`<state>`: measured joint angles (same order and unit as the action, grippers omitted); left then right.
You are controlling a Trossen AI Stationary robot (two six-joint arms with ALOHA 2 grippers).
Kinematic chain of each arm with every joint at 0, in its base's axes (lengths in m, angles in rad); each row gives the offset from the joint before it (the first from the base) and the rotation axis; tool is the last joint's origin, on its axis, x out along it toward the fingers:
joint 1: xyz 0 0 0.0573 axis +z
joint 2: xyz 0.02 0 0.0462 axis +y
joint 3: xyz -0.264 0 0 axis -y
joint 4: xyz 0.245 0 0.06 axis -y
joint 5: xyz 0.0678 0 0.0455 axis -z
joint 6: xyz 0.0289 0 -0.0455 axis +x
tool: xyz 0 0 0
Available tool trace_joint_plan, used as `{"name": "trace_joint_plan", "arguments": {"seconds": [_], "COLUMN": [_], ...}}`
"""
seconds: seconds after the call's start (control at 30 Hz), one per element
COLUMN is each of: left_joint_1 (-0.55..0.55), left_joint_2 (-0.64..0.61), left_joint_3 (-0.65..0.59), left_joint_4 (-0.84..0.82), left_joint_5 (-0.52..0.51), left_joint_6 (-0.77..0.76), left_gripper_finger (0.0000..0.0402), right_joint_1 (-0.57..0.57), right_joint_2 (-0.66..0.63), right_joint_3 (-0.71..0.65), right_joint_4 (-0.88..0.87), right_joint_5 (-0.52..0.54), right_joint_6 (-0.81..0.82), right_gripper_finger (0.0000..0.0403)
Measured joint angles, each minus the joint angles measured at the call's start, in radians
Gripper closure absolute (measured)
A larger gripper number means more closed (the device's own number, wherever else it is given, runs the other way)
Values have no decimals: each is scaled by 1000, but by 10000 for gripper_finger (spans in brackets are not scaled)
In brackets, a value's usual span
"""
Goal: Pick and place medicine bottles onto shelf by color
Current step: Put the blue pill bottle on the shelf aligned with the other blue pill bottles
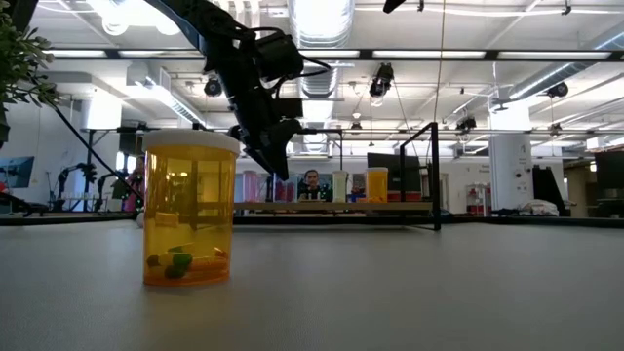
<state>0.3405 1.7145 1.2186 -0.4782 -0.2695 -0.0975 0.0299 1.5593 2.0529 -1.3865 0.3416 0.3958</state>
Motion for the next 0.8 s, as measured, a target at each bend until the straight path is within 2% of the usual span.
{"name": "trace_joint_plan", "arguments": {"seconds": [0.8], "left_joint_1": [0], "left_joint_2": [1], "left_joint_3": [-30], "left_joint_4": [30], "left_joint_5": [12], "left_joint_6": [0], "left_gripper_finger": [281], "right_joint_1": [0], "right_joint_2": [0], "right_joint_3": [0], "right_joint_4": [2], "right_joint_5": [0], "right_joint_6": [-2], "right_gripper_finger": [156]}}
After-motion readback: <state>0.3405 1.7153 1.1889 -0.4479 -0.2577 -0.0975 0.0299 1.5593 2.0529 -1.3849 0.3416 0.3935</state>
